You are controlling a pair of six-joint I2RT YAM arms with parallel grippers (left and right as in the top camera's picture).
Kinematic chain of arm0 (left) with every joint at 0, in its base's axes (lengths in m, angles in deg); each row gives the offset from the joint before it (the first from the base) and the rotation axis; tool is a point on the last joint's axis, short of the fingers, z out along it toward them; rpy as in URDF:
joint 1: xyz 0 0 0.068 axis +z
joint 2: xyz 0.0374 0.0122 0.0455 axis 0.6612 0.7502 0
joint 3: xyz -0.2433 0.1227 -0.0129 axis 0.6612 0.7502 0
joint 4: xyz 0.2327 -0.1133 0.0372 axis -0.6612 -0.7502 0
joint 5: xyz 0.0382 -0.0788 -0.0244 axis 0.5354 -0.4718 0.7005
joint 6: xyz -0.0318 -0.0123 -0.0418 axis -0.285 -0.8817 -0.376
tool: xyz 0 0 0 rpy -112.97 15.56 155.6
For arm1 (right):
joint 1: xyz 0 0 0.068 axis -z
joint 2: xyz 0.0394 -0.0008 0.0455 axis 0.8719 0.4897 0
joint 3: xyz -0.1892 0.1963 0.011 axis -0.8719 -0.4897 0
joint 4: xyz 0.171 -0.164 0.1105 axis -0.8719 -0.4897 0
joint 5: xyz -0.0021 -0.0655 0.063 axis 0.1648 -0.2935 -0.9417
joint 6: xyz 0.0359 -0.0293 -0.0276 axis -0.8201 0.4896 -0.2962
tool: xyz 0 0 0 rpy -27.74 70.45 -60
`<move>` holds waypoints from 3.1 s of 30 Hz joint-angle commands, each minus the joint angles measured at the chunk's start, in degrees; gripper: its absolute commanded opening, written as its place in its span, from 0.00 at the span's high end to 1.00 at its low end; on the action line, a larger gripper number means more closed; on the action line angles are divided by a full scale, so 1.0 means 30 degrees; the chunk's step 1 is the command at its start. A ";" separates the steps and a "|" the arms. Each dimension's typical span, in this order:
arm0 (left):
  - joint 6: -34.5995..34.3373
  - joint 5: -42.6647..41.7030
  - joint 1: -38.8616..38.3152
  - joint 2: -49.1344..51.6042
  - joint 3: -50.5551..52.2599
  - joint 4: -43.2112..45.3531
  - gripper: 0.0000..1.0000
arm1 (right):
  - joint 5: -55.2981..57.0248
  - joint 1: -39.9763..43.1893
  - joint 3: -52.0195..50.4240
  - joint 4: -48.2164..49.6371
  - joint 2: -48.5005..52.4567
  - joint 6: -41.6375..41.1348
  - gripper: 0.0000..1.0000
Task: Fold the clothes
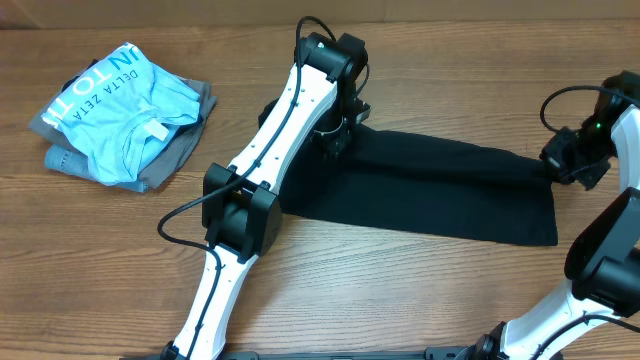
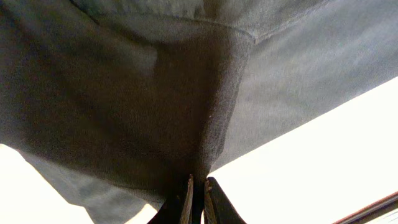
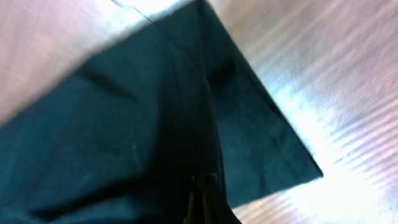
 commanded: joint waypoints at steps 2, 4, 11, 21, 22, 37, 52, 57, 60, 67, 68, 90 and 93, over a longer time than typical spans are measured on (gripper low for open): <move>0.0350 -0.0437 0.0073 -0.0648 0.1377 -0.0138 0.89 | 0.0889 0.0124 -0.2222 0.0474 -0.0270 -0.0087 0.96; 0.0342 -0.0488 0.0073 -0.0648 0.1377 -0.0138 0.86 | 0.0903 0.0138 -0.3038 0.1195 -0.0270 -0.0080 0.80; 0.0284 0.0124 0.0117 -0.0678 0.1370 -0.0138 0.66 | 0.0867 0.0656 -0.3009 0.1166 -0.0270 -0.0087 0.53; -0.1508 -0.3147 0.3759 -0.1639 0.1523 0.2317 0.40 | -0.6878 0.1392 -0.2827 0.1967 -0.1851 0.2055 0.54; -0.1100 -0.3745 0.3861 -0.1596 0.1763 0.2790 0.40 | -0.7227 0.1392 -0.2827 0.1960 -0.2178 0.2120 0.54; -0.0379 -0.4925 0.3628 -0.1027 0.4707 0.6033 0.53 | -0.8051 -0.0029 -0.2841 0.1523 -0.5195 0.2317 0.53; -0.1639 -0.4699 0.3395 -0.1122 0.5974 0.7067 0.96 | -0.8043 -0.0131 -0.2841 0.1537 -0.5195 0.2317 0.53; -0.2208 -0.6069 0.3483 -0.1311 0.4189 0.4903 0.96 | -0.8043 -0.0131 -0.2841 0.1559 -0.5195 0.2317 0.53; -0.2375 -0.6047 0.3424 -0.1333 0.2047 0.2798 0.96 | -0.8036 -0.0131 -0.2841 0.1654 -0.5195 0.2317 0.53; -0.3432 -0.4364 0.3417 -0.1333 0.1362 0.0197 0.95 | -0.7825 -0.0131 -0.2841 0.1639 -0.5195 0.2317 0.53; -0.3687 -0.4073 0.3417 -0.1333 0.1362 -0.0058 0.95 | -0.7832 -0.0131 -0.2841 0.1639 -0.5195 0.2317 0.52; -0.0823 -0.2011 0.5224 -0.0670 0.4575 0.6929 0.27 | -0.7825 -0.0131 -0.2841 0.1894 -0.5195 0.2317 0.51; 0.0124 -0.3548 0.5224 -0.0670 0.5115 0.7650 0.28 | -0.7825 -0.0131 -0.2841 0.1894 -0.5195 0.2317 0.50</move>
